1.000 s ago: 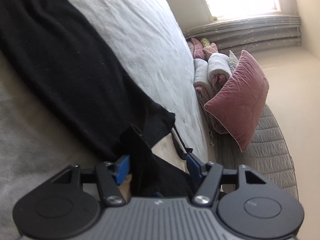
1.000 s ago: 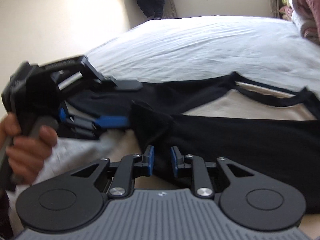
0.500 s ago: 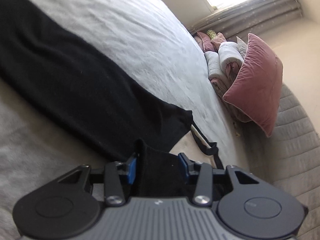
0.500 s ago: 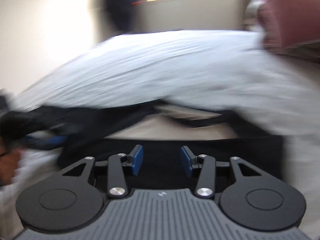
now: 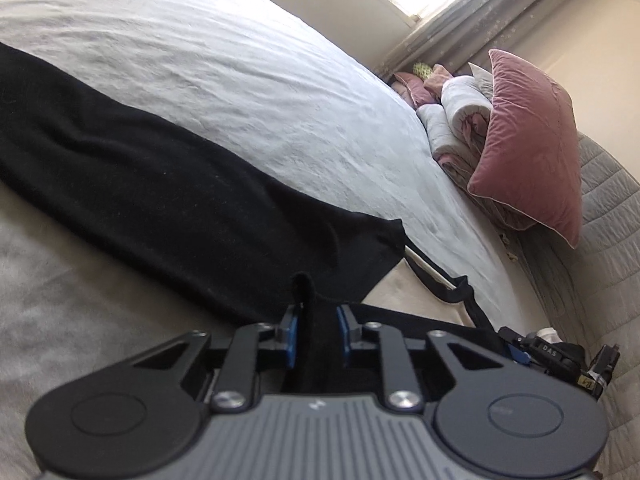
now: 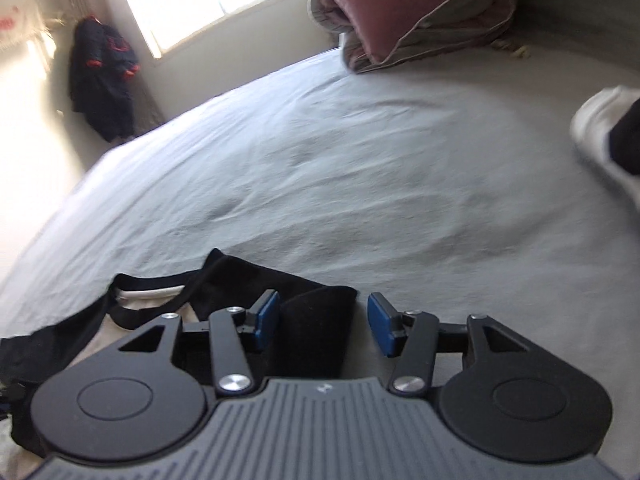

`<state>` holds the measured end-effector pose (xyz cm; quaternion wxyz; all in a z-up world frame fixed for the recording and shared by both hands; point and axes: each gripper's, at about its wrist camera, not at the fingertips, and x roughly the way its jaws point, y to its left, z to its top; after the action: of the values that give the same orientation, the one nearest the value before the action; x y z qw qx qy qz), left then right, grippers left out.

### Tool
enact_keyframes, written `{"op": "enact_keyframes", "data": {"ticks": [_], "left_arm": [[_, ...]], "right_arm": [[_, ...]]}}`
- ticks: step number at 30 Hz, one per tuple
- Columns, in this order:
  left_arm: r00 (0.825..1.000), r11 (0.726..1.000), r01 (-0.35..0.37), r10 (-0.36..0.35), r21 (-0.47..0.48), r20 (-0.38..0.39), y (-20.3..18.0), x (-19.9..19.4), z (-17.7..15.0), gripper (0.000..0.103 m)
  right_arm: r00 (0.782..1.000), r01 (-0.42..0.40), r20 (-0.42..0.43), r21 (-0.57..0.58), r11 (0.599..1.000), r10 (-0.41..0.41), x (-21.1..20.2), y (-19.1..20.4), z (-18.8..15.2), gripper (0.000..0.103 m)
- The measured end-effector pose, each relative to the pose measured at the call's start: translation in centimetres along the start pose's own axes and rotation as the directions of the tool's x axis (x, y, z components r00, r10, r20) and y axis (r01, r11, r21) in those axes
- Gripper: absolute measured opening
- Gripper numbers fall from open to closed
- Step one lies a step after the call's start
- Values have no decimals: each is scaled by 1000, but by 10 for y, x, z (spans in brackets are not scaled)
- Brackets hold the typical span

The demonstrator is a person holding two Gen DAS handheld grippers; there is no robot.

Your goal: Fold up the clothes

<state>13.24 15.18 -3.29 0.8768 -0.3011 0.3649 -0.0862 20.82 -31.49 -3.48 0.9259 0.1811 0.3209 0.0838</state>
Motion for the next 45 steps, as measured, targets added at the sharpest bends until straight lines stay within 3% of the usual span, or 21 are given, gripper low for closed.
{"op": "enact_keyframes", "data": {"ticks": [3,6,7,8,11,15,21,28,31,33,34,35,37,40,43,45], "left_arm": [[999,998,-42,41,42,22,-9,2,-1,5],[996,994,-76,73,82,47,-18,3,-1,4],[995,992,-82,77,95,56,-21,1,0,4],[995,990,-88,81,108,66,-24,0,1,4],[993,987,-80,68,143,92,-35,-5,9,4],[989,980,-60,33,192,141,-51,-10,24,4],[981,977,-19,-22,210,190,-44,-2,44,4],[993,986,-107,100,126,57,-9,55,43,6],[993,992,-93,86,84,86,-4,49,41,12],[985,988,-127,115,89,132,-10,38,39,30],[979,985,-146,130,95,160,-13,32,38,35],[972,980,-158,133,119,192,-19,26,36,40],[957,969,-184,138,165,256,-32,16,33,41],[965,959,-149,87,242,247,-47,19,27,41],[967,932,-227,181,281,181,-46,45,21,40],[935,896,-341,291,286,204,-42,58,15,36]], "right_arm": [[997,-70,34,30,997,69,-2,-11,-6,53],[990,-133,59,90,987,128,-4,-25,-9,52],[989,-145,57,108,984,139,-4,-29,-7,43],[988,-151,53,121,981,146,-3,-31,-7,28],[986,-166,48,156,974,160,-2,-37,-6,10],[980,-174,119,141,975,158,-13,-35,-2,8],[974,-145,193,112,983,121,-21,-34,4,8],[987,-114,128,126,985,98,0,-40,-1,9],[987,-116,131,137,984,98,-2,-42,-1,17],[984,-130,137,128,983,113,-6,-41,0,18],[983,-136,141,114,984,119,-8,-39,1,19],[981,-138,147,93,986,123,-10,-35,2,26],[978,-142,163,40,989,133,-15,-26,4,43],[974,-146,164,-79,986,157,-18,-8,3,45],[985,-92,121,-214,973,120,-11,11,-4,45],[992,-62,92,-258,964,89,-4,16,-8,45]]}}
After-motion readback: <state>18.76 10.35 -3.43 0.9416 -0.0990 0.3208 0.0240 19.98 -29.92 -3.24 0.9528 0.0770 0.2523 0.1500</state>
